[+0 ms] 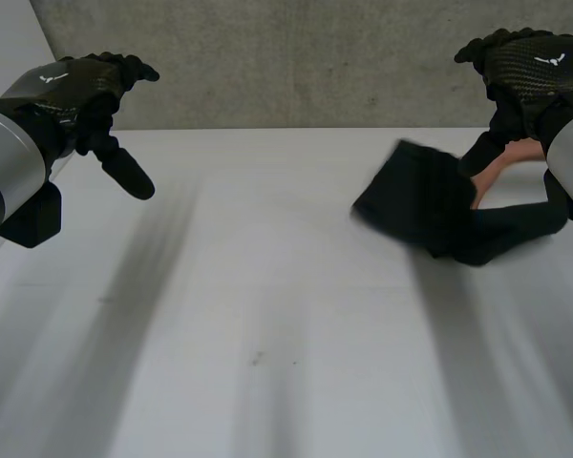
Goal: Fold the shorts.
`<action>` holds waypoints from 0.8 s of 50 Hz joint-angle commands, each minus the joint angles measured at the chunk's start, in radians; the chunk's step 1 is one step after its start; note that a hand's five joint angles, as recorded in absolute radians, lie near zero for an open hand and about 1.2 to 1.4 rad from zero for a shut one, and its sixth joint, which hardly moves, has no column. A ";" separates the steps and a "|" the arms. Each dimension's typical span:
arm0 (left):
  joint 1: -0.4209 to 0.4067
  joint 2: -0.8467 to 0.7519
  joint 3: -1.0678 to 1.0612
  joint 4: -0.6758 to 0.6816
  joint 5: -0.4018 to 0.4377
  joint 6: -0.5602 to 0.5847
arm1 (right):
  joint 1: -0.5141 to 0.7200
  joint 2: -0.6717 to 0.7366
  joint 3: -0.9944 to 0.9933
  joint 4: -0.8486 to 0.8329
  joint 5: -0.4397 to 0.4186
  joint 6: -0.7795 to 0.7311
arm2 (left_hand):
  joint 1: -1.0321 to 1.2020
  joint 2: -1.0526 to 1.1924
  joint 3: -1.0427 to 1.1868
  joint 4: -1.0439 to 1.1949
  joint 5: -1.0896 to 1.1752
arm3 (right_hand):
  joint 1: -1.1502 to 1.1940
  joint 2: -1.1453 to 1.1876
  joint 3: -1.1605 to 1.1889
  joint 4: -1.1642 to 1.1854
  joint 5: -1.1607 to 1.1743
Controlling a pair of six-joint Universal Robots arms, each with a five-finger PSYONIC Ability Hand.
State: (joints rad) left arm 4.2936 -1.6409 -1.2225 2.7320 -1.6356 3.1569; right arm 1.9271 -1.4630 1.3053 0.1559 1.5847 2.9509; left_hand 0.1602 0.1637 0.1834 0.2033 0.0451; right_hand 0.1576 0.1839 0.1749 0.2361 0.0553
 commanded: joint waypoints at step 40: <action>0.000 -0.010 -0.022 0.044 -0.001 0.000 | 0.003 -0.007 0.014 -0.006 -0.002 -0.001 | 0.014 0.011 -0.009 -0.029 -0.045 | 0.017 -0.009 0.000 -0.062 -0.055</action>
State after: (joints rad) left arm 4.2937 -1.6494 -1.2417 2.7668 -1.6367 3.1569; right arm 1.9298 -1.4710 1.3160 0.1529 1.5846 2.9499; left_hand 0.1602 0.1637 0.1834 0.2033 0.0453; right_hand 0.1576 0.1839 0.1749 0.2361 0.0553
